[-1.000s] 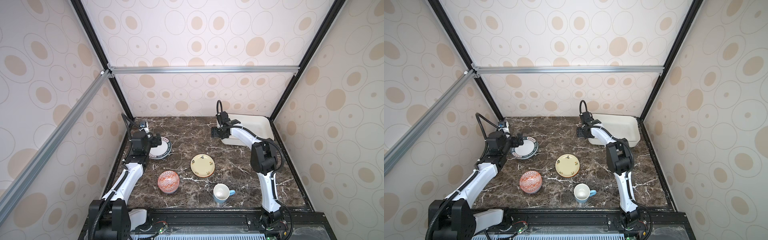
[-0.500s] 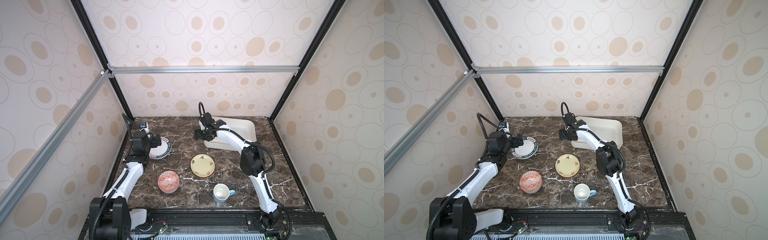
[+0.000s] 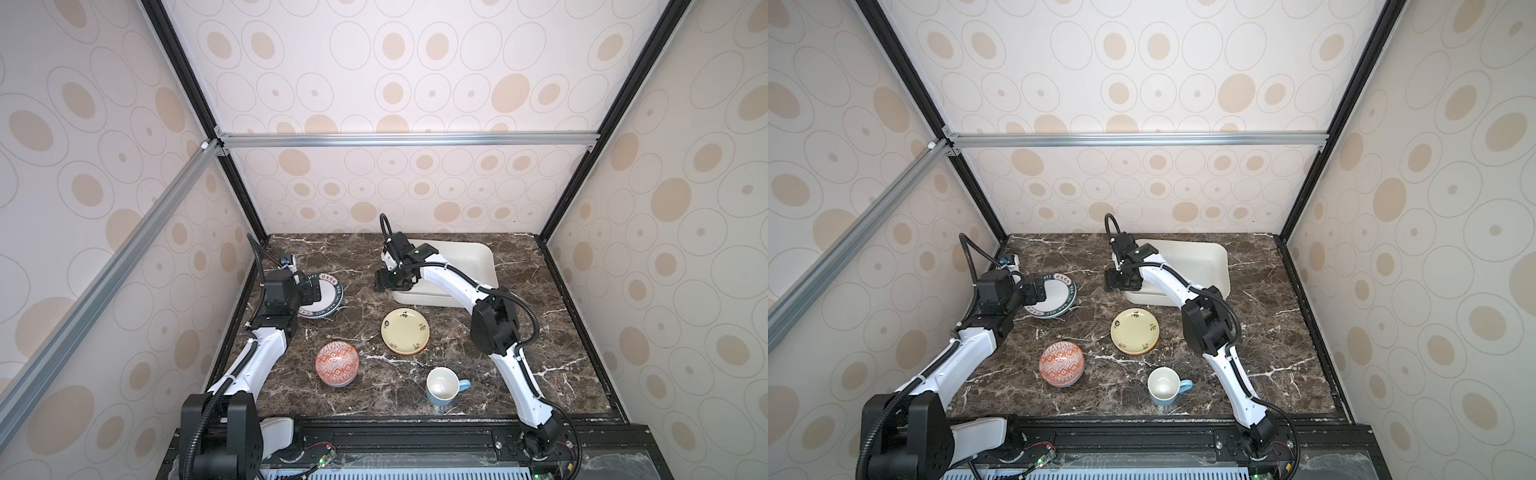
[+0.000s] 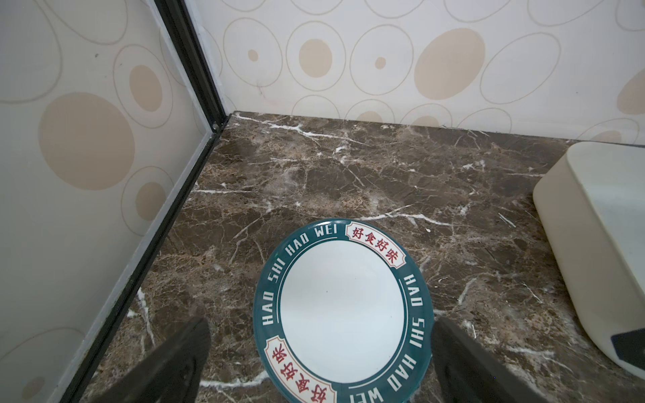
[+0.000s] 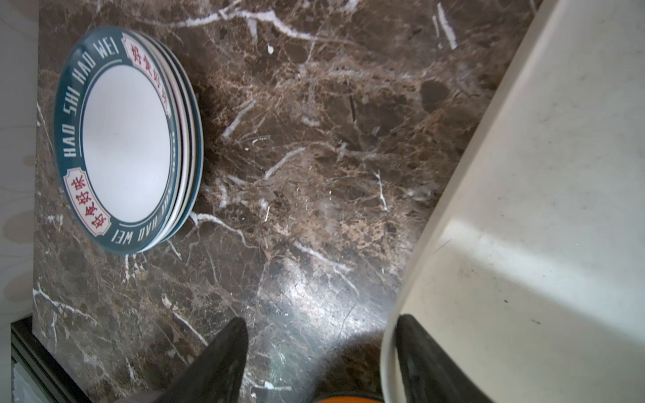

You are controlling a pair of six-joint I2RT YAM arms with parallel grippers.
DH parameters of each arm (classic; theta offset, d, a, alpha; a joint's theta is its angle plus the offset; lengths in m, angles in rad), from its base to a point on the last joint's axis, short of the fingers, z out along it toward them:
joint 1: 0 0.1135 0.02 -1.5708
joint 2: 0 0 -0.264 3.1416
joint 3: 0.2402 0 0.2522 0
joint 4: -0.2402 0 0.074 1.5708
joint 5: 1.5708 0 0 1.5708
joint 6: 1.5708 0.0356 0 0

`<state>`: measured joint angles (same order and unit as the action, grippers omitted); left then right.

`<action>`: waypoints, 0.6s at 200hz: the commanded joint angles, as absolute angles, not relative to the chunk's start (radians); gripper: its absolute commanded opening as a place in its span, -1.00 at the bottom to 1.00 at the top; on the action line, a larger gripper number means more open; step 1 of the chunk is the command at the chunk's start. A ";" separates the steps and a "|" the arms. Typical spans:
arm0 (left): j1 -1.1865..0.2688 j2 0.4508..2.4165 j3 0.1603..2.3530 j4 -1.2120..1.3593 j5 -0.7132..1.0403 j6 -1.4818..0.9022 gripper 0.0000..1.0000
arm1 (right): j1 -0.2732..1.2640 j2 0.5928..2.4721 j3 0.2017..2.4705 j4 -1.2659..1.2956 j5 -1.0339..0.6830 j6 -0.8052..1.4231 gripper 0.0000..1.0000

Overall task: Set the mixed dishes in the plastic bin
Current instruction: 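Move the left gripper over the green-rimmed plate stack while the right gripper reaches toward it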

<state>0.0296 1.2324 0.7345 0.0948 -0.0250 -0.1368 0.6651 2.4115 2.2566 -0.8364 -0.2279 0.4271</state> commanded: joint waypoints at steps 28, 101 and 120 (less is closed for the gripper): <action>0.118 1.361 0.838 -0.033 0.015 -0.234 0.98 | 0.690 2.344 2.391 -0.890 -0.222 0.323 0.44; 0.222 1.655 1.072 -0.151 0.074 -0.288 0.94 | 0.718 2.306 2.411 -0.865 -0.248 0.254 0.49; 0.230 1.708 1.104 -0.137 0.096 -0.298 0.93 | 0.719 2.295 2.393 -0.863 -0.241 0.248 0.49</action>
<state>0.2150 1.6600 1.0439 -0.0998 0.0544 -0.2687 0.7147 2.3337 2.4054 -0.8490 -0.2447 0.2802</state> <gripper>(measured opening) 0.967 0.744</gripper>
